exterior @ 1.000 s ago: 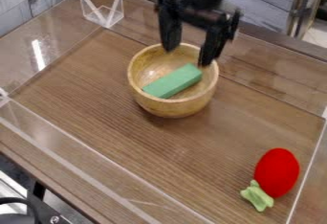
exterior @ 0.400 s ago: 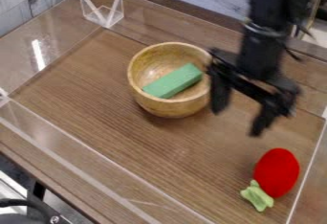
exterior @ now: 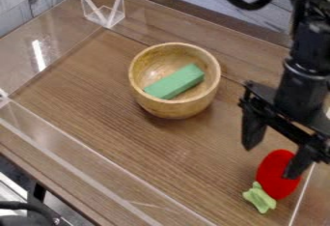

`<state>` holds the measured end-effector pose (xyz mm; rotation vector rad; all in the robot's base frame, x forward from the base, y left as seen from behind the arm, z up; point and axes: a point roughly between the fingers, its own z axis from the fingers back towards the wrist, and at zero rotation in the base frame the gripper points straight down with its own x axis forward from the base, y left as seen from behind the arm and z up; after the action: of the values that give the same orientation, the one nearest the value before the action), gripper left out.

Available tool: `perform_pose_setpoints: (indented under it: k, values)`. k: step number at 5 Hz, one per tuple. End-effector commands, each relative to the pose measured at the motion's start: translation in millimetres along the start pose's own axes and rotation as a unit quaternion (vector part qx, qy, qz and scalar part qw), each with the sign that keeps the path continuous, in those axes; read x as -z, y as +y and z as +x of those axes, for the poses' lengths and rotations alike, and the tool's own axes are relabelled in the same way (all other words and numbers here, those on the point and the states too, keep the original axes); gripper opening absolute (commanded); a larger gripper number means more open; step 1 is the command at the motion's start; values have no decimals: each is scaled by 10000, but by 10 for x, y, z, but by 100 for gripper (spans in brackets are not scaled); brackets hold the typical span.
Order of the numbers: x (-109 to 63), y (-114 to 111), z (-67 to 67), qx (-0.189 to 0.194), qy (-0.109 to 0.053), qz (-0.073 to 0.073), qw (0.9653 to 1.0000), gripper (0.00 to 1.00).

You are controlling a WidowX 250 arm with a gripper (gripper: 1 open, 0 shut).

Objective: Move the red fruit to the left

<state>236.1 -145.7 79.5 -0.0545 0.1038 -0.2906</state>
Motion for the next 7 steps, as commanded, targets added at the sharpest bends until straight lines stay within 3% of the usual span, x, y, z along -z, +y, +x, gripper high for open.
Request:
perform_pose_setpoints:
  k: [1, 2, 5, 7]
  values:
    - [-138, -87, -1, -158, -380, 16, 9992, 100]
    - [-179, -80, -23, -252, -548, 87, 9981, 100]
    - [-165, -39, -12, -386, -926, 122, 9949, 100]
    - [-147, -19, 18, -440, -1044, 94, 9935, 100]
